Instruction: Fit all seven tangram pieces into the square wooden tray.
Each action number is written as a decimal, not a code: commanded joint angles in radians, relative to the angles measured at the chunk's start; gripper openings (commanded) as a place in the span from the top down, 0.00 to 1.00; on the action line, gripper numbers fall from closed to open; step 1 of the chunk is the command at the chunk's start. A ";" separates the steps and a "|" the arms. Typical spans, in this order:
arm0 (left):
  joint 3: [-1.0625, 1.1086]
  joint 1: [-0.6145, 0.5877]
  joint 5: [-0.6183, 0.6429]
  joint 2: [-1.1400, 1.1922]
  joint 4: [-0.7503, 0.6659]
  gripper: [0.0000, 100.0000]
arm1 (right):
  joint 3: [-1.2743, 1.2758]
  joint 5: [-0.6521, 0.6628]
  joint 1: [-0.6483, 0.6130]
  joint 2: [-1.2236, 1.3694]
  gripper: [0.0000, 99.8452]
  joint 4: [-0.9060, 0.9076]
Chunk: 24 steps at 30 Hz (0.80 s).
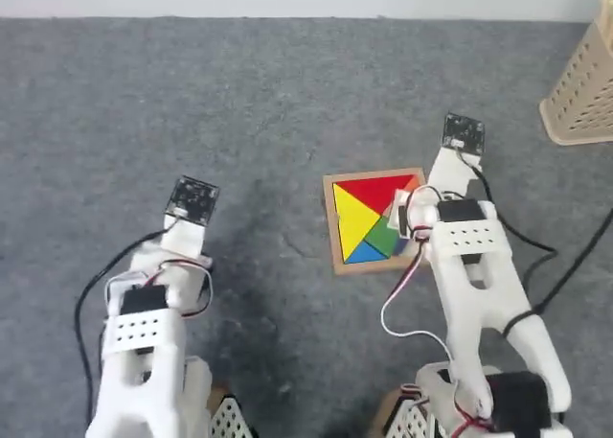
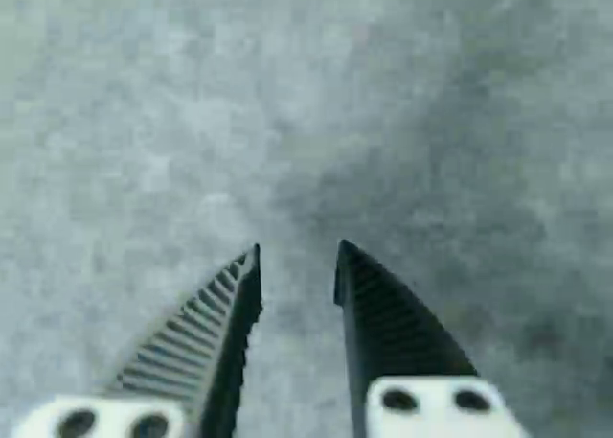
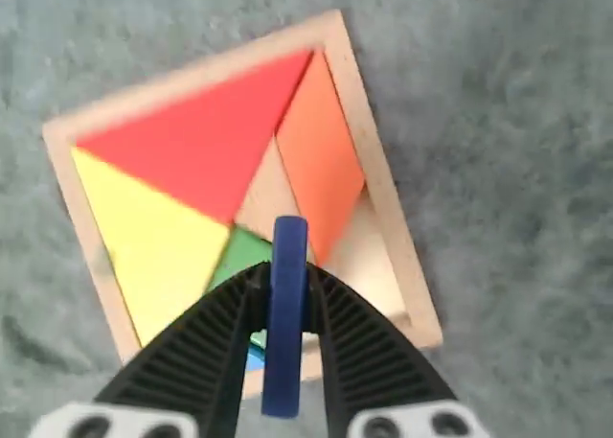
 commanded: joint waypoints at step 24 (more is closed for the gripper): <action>0.010 0.021 0.009 -0.028 -0.049 0.88 | -0.029 -0.054 0.056 0.120 0.98 -0.108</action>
